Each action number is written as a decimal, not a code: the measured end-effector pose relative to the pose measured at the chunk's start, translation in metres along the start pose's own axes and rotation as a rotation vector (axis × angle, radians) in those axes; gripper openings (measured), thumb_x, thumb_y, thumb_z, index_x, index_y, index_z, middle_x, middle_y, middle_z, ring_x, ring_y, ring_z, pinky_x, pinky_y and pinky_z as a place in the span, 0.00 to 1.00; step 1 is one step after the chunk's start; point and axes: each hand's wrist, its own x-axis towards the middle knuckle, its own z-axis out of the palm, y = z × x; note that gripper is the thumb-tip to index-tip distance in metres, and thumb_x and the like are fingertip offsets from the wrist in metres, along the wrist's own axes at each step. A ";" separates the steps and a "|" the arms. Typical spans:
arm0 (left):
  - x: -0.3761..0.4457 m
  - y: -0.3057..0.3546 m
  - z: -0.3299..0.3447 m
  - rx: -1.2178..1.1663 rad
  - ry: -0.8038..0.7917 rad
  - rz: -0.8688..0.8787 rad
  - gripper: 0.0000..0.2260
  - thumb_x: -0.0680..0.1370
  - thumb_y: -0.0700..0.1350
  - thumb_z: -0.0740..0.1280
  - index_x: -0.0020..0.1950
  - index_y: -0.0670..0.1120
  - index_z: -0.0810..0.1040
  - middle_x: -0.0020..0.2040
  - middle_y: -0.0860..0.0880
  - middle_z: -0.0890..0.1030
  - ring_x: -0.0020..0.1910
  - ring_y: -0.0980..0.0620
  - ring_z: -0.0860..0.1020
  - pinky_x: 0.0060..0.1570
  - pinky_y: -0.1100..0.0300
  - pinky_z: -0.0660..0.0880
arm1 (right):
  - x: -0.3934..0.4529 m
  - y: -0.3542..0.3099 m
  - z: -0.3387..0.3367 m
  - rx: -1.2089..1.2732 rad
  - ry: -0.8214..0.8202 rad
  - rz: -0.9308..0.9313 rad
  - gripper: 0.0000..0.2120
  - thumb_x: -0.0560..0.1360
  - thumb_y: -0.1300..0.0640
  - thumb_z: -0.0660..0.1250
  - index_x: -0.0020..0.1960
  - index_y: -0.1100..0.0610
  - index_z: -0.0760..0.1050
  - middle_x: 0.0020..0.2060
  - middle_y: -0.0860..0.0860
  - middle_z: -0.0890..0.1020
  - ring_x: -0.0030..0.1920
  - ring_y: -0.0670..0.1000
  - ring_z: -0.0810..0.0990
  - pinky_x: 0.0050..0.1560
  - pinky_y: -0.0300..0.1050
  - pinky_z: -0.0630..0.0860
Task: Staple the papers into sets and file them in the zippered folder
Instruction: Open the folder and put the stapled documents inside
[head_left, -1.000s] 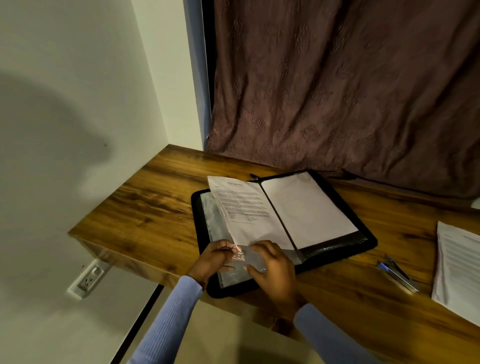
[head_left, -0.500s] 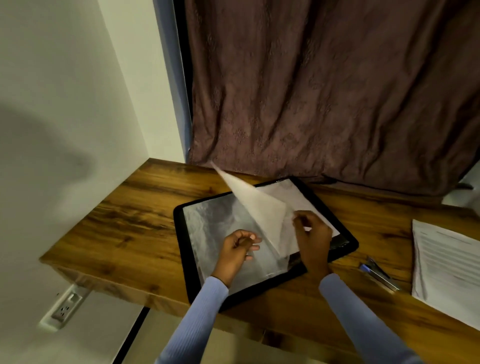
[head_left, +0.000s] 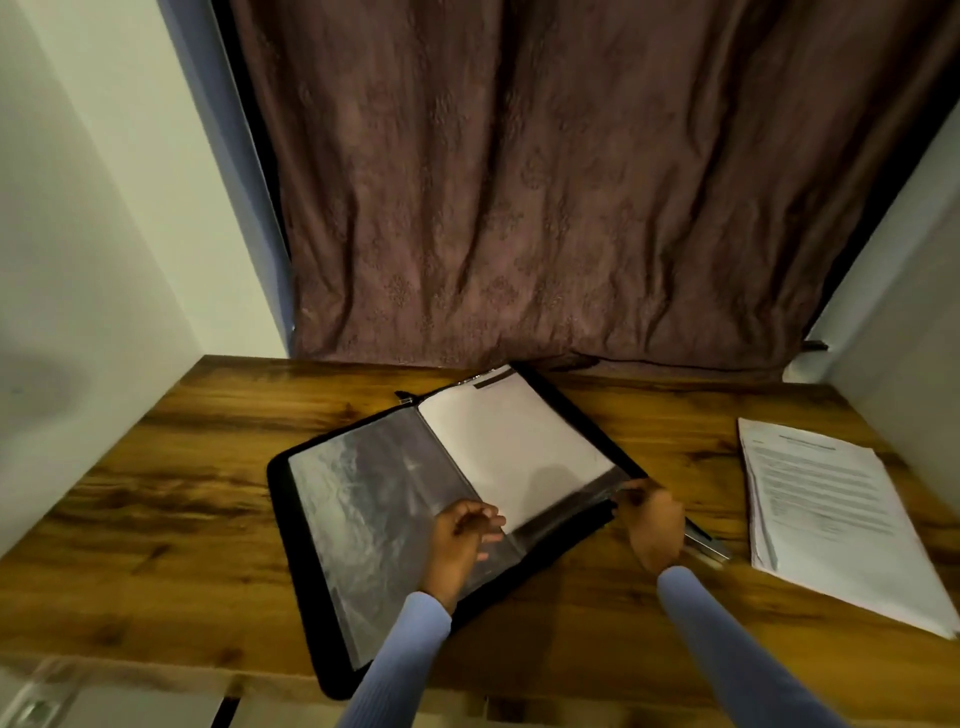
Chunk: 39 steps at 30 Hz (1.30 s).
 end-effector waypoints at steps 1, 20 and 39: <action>0.002 -0.002 0.002 0.007 -0.008 -0.012 0.08 0.79 0.37 0.60 0.42 0.44 0.75 0.41 0.46 0.82 0.38 0.50 0.79 0.38 0.60 0.71 | -0.005 0.000 0.001 -0.007 -0.021 0.003 0.07 0.74 0.61 0.67 0.45 0.66 0.79 0.40 0.62 0.83 0.35 0.55 0.79 0.37 0.46 0.77; 0.058 0.000 0.213 0.229 -0.407 0.038 0.06 0.80 0.39 0.60 0.51 0.40 0.75 0.46 0.44 0.80 0.42 0.52 0.79 0.38 0.65 0.76 | 0.039 0.091 -0.119 -0.026 0.236 0.046 0.07 0.73 0.55 0.68 0.50 0.55 0.80 0.46 0.55 0.84 0.46 0.57 0.82 0.49 0.53 0.79; 0.125 -0.037 0.422 0.498 -0.346 -0.012 0.16 0.74 0.44 0.70 0.62 0.46 0.76 0.57 0.49 0.78 0.58 0.46 0.77 0.51 0.57 0.74 | 0.128 0.212 -0.170 -0.300 0.002 -0.071 0.10 0.74 0.59 0.65 0.55 0.55 0.77 0.55 0.53 0.80 0.53 0.52 0.79 0.51 0.42 0.78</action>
